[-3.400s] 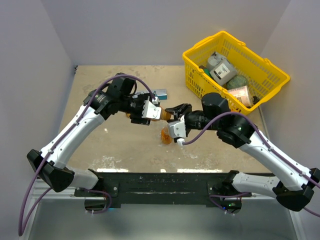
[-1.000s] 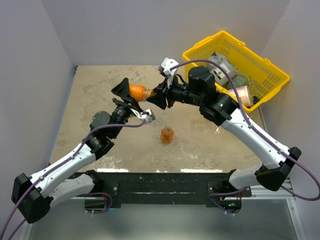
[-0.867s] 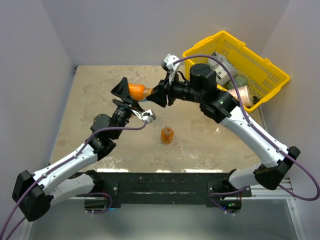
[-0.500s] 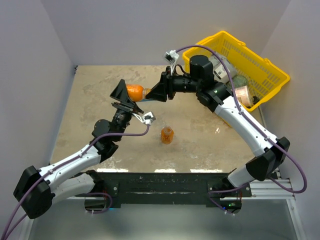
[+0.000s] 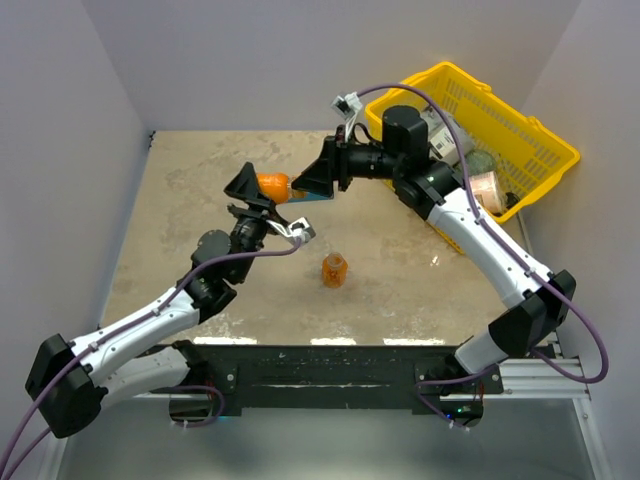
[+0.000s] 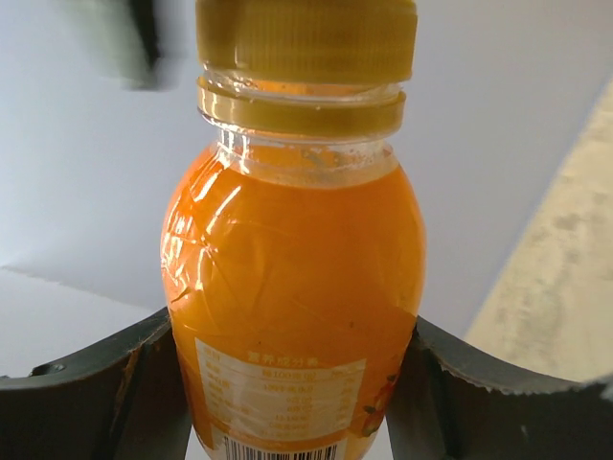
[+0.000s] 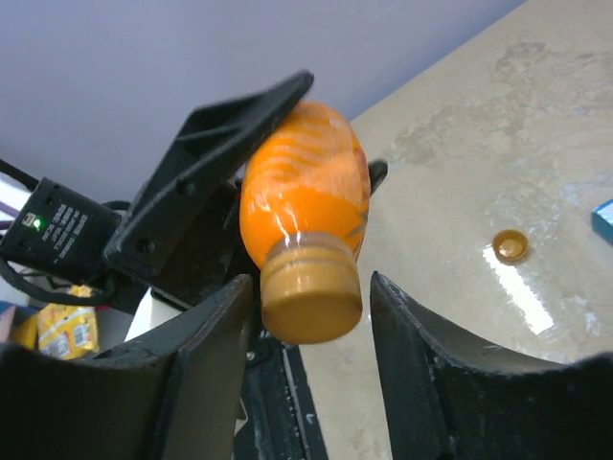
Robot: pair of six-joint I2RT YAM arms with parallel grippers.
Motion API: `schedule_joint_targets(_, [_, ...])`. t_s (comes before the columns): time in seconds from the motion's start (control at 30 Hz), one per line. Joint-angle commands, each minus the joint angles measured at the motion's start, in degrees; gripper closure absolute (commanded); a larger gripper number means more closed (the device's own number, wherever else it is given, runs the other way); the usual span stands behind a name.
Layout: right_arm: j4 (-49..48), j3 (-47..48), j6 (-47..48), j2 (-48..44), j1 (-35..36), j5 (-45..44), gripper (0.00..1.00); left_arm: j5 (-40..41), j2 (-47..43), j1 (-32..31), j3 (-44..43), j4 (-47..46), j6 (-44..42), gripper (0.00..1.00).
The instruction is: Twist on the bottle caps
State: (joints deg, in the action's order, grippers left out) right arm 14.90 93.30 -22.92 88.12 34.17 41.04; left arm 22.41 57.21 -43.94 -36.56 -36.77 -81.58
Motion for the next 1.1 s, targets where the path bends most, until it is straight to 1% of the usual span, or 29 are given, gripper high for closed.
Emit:
schedule_joint_targets(0.0, [-3.5,6.2,1.2,-2.2,-2.3,-4.0,0.34,0.4,-1.5,0.0,-1.4,16.2,12.4,1.00])
schedule_joint_targets(0.03, [-3.0,7.4,1.3,-2.3,-3.3,-4.4,0.31,0.5,-1.6,0.2,-1.4,17.8,14.0,1.00])
schedule_joint_targets(0.07, [-1.7,8.7,1.6,-2.2,-3.9,-4.5,0.28,0.0,-1.6,0.6,-1.5,21.3,17.2,1.00])
schedule_joint_targets(0.1, [-0.7,11.6,3.0,-2.2,-4.3,-4.7,0.25,-0.4,-1.7,0.8,-1.5,22.4,18.8,1.00])
schedule_joint_targets(0.13, [0.3,12.9,4.0,-2.2,-5.1,-4.9,0.24,-0.8,-1.8,1.2,-1.7,23.4,20.7,1.00])
schedule_joint_targets(0.2, [1.9,14.5,7.2,-2.8,-5.9,-4.9,0.23,-3.4,-1.7,2.7,-2.8,28.2,26.6,1.00])
schedule_joint_targets(0.23, [2.5,14.4,8.9,-3.3,-6.6,-4.7,0.23,-5.1,-1.2,3.5,-4.9,30.1,29.0,1.00])
schedule_joint_targets(0.27, [3.2,13.7,11.5,-4.0,-6.9,-3.4,0.23,-11.3,-1.0,5.9,-6.6,35.4,34.2,1.00])
schedule_joint_targets(0.3, [3.6,11.1,19.2,-6.1,-7.1,-2.5,0.23,-16.0,-0.7,7.4,-8.6,39.3,36.8,1.00])
schedule_joint_targets(0.33, [4.5,9.6,25.0,-7.4,-7.2,-1.5,0.23,-21.0,-0.2,9.0,-12.6,42.3,40.3,1.00])
schedule_joint_targets(0.37, [7.6,7.9,31.1,-8.7,-7.0,0.9,0.23,-30.8,0.0,11.1,-14.3,47.0,41.2,1.00])
schedule_joint_targets(0.4, [9.7,4.5,43.9,-10.1,-7.1,0.9,0.24,-35.5,0.1,11.6,-15.8,49.2,41.3,1.00])
schedule_joint_targets(0.43, [11.5,2.6,48.9,-12.3,-7.1,0.5,0.24,-40.2,0.1,11.9,-18.4,51.3,40.1,1.00])
schedule_joint_targets(0.47, [16.2,1.2,53.8,-13.1,-7.0,-0.3,0.25,-48.1,0.4,12.0,-19.7,55.5,39.3,1.00])
schedule_joint_targets(0.5, [19.9,0.1,65.2,-13.5,-7.0,-0.7,0.26,-51.7,0.9,12.0,-21.1,58.0,38.4,1.00])
schedule_joint_targets(0.53, [23.5,-0.2,70.4,-14.1,-7.0,-0.8,0.27,-54.9,3.0,12.0,-24.9,61.0,37.6,1.00])
schedule_joint_targets(0.57, [29.1,-0.6,74.6,-14.5,-7.1,-0.7,0.28,-60.5,4.6,12.0,-27.2,67.5,36.3,1.00])
schedule_joint_targets(0.6, [31.1,-1.3,80.3,-14.9,-7.1,-0.1,0.28,-62.8,8.3,12.0,-32.0,71.1,35.5,1.00])
schedule_joint_targets(0.63, [32.8,-1.6,82.4,-15.5,-6.9,0.3,0.28,-64.9,10.3,12.0,-34.3,74.5,34.7,1.00])
schedule_joint_targets(0.67, [35.1,-1.8,84.0,-16.4,-6.6,0.4,0.27,-68.3,12.1,12.0,-36.4,81.0,32.8,1.00])
schedule_joint_targets(0.7, [36.0,-2.1,86.6,-17.0,-6.1,0.4,0.26,-69.6,15.2,12.0,-38.2,83.4,32.1,1.00])
schedule_joint_targets(0.73, [37.0,-2.2,88.4,-17.4,-4.7,0.3,0.25,-70.5,16.3,12.0,-40.7,85.0,31.9,1.00])
schedule_joint_targets(0.8, [40.5,-2.6,94.1,-18.8,-2.4,-1.2,0.23,-71.8,17.9,12.0,-42.1,87.0,31.8,1.00])
schedule_joint_targets(0.83, [41.0,-2.9,95.2,-19.2,0.3,-3.2,0.23,-71.9,18.0,12.0,-42.5,87.0,32.0,1.00])
schedule_joint_targets(0.9, [40.8,-4.2,97.1,-20.7,3.5,-4.6,0.22,-71.6,18.1,12.0,-42.5,86.0,32.5,1.00])
schedule_joint_targets(1.07, [40.6,-4.8,98.7,-21.8,7.1,-5.9,0.22,-71.2,18.5,12.0,-43.2,86.3,33.2,1.00])
